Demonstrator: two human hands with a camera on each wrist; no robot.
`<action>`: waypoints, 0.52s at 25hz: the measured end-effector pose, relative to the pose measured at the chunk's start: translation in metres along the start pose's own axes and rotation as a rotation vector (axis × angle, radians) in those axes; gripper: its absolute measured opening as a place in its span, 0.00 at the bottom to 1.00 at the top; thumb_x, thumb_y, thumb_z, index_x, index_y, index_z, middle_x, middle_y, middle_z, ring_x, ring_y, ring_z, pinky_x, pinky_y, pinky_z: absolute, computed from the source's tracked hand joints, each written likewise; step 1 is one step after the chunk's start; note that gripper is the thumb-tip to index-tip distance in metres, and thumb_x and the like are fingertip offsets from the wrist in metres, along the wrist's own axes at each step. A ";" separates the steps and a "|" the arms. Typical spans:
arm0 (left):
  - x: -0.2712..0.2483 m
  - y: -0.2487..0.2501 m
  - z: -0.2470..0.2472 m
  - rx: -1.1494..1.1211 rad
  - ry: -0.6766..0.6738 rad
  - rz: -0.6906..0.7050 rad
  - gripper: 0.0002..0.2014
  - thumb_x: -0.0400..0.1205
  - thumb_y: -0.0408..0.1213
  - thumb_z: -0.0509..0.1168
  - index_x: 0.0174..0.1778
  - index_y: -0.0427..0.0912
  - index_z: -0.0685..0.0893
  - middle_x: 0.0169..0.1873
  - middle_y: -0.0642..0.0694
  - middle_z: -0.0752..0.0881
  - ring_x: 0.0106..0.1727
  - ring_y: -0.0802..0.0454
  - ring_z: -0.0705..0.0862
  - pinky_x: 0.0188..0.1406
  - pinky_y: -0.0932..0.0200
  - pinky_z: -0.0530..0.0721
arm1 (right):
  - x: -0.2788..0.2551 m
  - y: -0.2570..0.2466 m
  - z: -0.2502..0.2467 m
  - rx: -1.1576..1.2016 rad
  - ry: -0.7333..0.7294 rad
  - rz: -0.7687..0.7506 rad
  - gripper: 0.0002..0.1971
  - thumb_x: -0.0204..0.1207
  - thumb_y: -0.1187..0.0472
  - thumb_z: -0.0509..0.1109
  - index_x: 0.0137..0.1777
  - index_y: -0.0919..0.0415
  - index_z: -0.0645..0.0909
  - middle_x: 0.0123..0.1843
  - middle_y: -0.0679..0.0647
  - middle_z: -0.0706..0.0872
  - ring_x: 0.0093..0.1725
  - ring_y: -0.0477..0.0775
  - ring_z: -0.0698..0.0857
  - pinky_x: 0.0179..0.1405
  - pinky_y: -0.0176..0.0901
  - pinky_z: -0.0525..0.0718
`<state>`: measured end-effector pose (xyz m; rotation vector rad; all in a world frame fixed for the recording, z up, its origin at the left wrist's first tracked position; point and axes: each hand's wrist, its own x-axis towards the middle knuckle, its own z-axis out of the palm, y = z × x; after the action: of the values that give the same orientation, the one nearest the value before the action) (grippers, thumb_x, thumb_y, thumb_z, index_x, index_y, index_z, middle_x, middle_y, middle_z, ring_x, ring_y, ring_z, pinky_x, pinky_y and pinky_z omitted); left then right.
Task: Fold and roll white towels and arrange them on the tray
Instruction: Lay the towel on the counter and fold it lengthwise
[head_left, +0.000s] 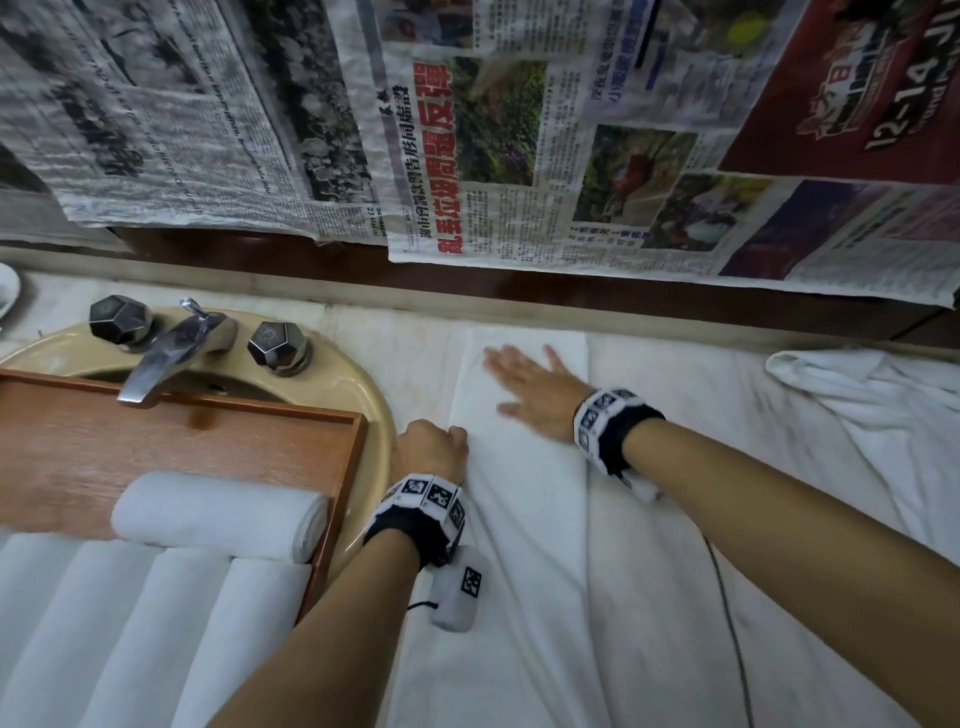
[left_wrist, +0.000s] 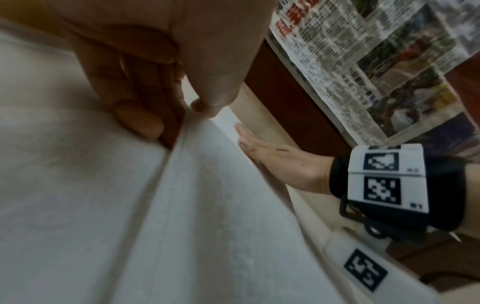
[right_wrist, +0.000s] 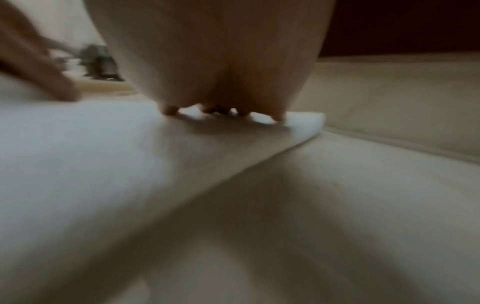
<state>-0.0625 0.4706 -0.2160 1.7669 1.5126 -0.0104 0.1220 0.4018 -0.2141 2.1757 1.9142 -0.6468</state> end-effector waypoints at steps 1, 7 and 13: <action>0.001 0.003 -0.002 -0.010 -0.002 -0.010 0.17 0.76 0.43 0.61 0.27 0.33 0.80 0.26 0.39 0.86 0.27 0.41 0.83 0.31 0.53 0.84 | 0.005 0.005 -0.007 0.012 0.019 0.106 0.33 0.87 0.43 0.45 0.86 0.53 0.35 0.86 0.46 0.32 0.85 0.47 0.34 0.81 0.67 0.34; 0.003 0.007 -0.006 -0.068 -0.018 -0.092 0.17 0.79 0.45 0.65 0.42 0.30 0.82 0.36 0.36 0.88 0.36 0.38 0.88 0.41 0.47 0.89 | -0.039 -0.015 0.025 0.117 0.041 0.227 0.34 0.87 0.42 0.44 0.85 0.55 0.34 0.85 0.48 0.30 0.84 0.49 0.33 0.77 0.66 0.29; -0.016 0.008 -0.017 0.080 -0.072 -0.043 0.24 0.79 0.55 0.67 0.52 0.33 0.86 0.47 0.38 0.90 0.46 0.40 0.89 0.51 0.51 0.87 | -0.127 -0.065 0.064 0.309 0.355 0.276 0.25 0.86 0.56 0.57 0.82 0.59 0.63 0.87 0.55 0.52 0.85 0.56 0.50 0.83 0.63 0.46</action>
<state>-0.0681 0.4671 -0.1920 1.7773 1.5161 -0.1564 0.0355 0.2719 -0.2071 2.8507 1.6971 -0.5664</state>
